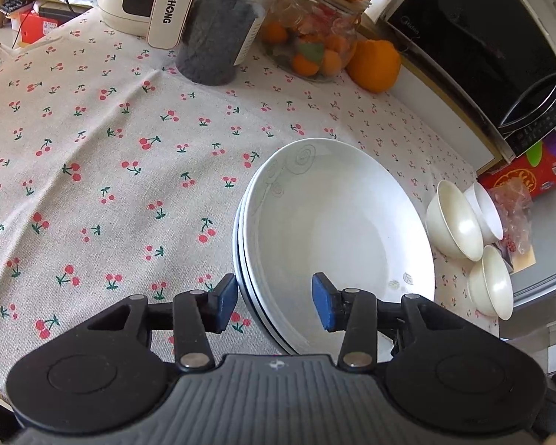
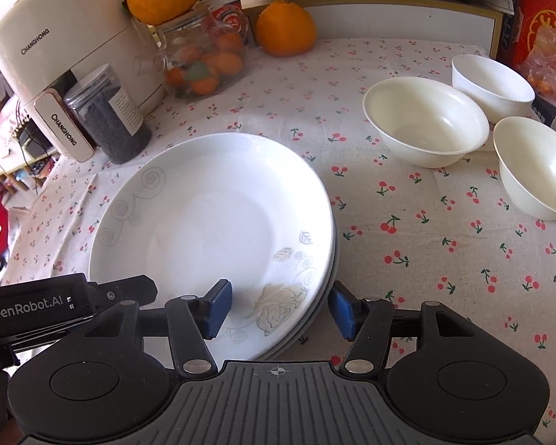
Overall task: Organize plates and bowls
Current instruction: 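Open the left gripper to release the white plate and withdraw, then move the left gripper to the white bowl beside the cardboard box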
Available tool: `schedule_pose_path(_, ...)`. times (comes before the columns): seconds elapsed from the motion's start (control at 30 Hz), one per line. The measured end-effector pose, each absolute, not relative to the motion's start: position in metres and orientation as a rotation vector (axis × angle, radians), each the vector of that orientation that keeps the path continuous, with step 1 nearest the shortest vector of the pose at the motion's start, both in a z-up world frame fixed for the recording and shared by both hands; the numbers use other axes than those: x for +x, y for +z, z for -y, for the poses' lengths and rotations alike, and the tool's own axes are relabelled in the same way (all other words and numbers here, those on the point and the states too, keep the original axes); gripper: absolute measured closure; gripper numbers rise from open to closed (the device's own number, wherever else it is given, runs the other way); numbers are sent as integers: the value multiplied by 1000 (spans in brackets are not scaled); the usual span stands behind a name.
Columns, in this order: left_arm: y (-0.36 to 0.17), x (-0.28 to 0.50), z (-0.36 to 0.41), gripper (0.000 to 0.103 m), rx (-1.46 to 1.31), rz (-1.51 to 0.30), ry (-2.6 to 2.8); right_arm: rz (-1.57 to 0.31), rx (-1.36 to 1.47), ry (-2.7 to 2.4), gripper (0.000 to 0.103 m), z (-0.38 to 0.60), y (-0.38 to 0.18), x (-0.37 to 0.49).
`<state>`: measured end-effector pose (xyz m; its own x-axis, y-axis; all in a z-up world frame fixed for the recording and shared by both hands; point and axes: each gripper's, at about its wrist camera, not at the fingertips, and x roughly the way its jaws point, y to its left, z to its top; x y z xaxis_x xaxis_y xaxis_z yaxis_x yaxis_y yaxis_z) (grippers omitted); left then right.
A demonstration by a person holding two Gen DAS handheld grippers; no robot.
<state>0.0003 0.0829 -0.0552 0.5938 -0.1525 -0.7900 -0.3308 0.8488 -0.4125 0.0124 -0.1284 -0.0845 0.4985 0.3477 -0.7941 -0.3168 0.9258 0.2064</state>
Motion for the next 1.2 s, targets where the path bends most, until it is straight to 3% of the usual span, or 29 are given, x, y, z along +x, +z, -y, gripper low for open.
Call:
schedule_pose_path(0.3,-52,1,-92,63,-560,-928,135,-964,1,436,46,123,-80,9)
schedule_pose_path(0.47,-36,-4,-101,51,-534,-874,182,-900,-7,423,44,137,-64,1)
schedule_pose_path(0.67,-20,-4,-93,39,-427,-801,199,-869,28,388,35,163,-52,3)
schedule_pose_path(0.8,-11,-4,-81,25,-382,-773,153,-844,71,367,27,182,-45,4)
schedule_pose_path(0.93,-6,-3,-72,9,-360,-745,131,-817,129,335,13,203,-36,5)
schedule_pose_path(1.0,-5,-1,-68,7,-354,-741,115,-800,150,319,7,213,-31,5)
schedule_pose_path(1.2,-3,3,-48,3,-313,-750,78,-832,234,327,4,238,-31,11)
